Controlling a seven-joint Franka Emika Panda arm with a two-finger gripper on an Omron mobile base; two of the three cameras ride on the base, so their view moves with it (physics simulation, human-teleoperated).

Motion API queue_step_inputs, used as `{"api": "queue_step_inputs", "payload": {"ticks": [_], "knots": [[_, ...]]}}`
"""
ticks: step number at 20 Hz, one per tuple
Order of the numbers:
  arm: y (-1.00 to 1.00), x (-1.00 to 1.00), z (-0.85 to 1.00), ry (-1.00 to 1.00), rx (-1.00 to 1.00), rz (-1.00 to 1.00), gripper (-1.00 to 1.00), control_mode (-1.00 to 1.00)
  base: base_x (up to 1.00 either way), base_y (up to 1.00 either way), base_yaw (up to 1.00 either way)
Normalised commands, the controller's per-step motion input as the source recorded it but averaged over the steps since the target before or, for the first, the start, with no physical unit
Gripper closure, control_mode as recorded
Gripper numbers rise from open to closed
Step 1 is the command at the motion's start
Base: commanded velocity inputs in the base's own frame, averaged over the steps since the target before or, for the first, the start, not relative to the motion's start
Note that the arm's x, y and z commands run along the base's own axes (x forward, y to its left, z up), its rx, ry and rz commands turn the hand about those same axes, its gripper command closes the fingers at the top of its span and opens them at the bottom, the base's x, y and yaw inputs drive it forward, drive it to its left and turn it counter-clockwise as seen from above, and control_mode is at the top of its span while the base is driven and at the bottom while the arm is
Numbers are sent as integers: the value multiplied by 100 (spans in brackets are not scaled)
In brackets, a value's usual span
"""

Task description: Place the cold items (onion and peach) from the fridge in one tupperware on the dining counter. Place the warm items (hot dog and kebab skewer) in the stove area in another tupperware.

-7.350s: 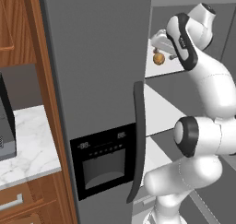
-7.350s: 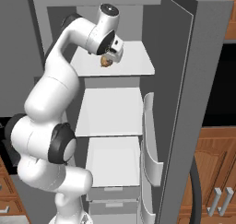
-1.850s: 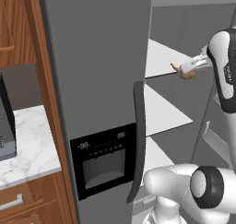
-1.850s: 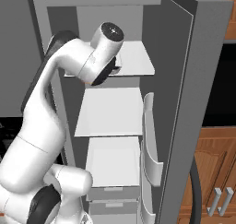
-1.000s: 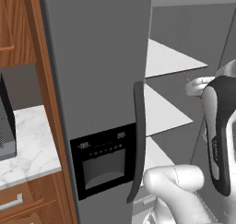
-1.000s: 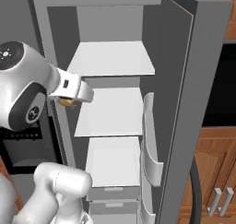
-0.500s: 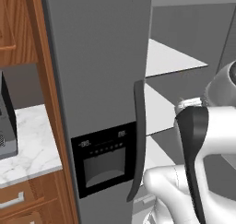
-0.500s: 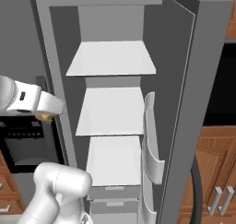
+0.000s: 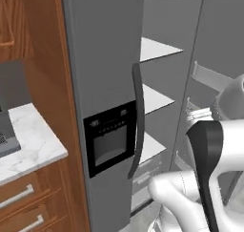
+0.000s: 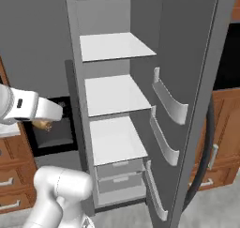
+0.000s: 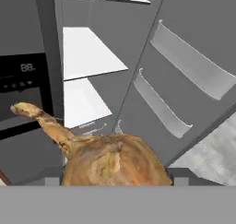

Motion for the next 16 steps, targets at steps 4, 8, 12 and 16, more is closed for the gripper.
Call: {"api": "queue_step_inputs", "payload": {"ticks": [4,8,12,16], "knots": [[0,0,0,0,0,0,100,100,-85,14,-93],[0,0,0,0,0,0,100,100,-75,1,-100],[0,0,0,0,0,0,100,100,-53,0,-100],[0,0,0,0,0,0,100,100,-2,-7,-95]]}}
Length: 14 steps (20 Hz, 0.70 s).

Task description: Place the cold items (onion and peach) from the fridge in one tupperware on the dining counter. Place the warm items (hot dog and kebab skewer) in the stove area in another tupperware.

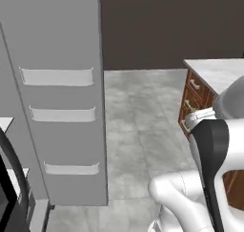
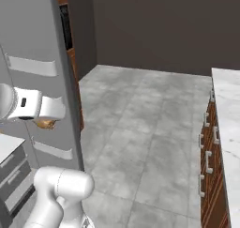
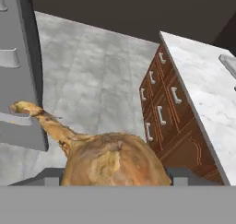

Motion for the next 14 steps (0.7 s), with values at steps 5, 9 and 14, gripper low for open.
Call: {"api": "queue_step_inputs", "payload": {"ticks": [5,9,14], "knots": [[0,0,0,0,0,0,100,100,58,-32,-55],[0,0,0,0,0,0,100,100,94,-29,-13],[0,0,0,0,0,0,100,100,99,-64,0]]}}
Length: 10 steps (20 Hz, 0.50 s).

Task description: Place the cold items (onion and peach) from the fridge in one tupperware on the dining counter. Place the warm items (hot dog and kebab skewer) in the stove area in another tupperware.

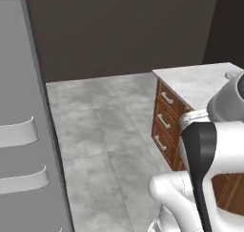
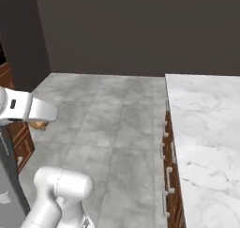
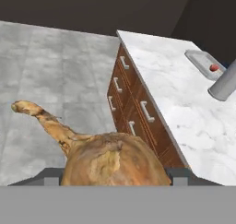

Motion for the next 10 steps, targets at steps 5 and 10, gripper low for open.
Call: {"api": "queue_step_inputs", "payload": {"ticks": [5,10], "knots": [[0,0,0,0,0,0,100,100,89,-76,1],[0,0,0,0,0,0,100,100,83,-1,-4]]}}
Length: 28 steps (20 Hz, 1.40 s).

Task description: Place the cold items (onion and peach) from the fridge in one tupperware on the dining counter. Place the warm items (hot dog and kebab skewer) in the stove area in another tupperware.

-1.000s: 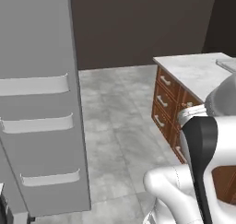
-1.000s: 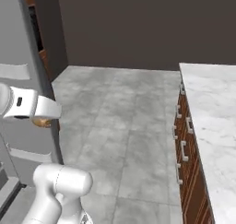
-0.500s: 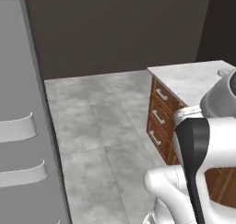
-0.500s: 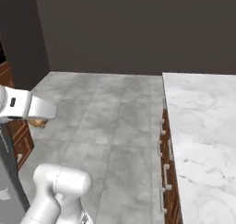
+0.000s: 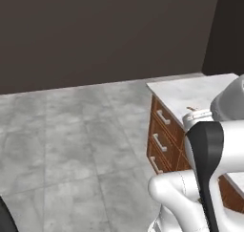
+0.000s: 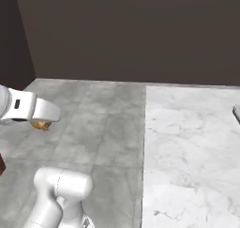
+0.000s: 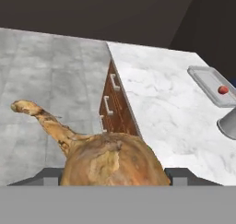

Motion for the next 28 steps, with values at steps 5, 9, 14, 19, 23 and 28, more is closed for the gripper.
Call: {"api": "queue_step_inputs", "payload": {"ticks": [5,9,14,19,23,28], "knots": [[0,0,0,0,0,0,100,100,66,52,-34],[0,0,0,0,0,0,100,100,64,72,-46],[0,0,0,0,0,0,100,100,45,97,-66],[0,0,0,0,0,0,100,100,35,100,-71],[0,0,0,0,0,0,100,100,33,100,-70],[0,0,0,0,0,0,100,100,34,100,-67]]}}
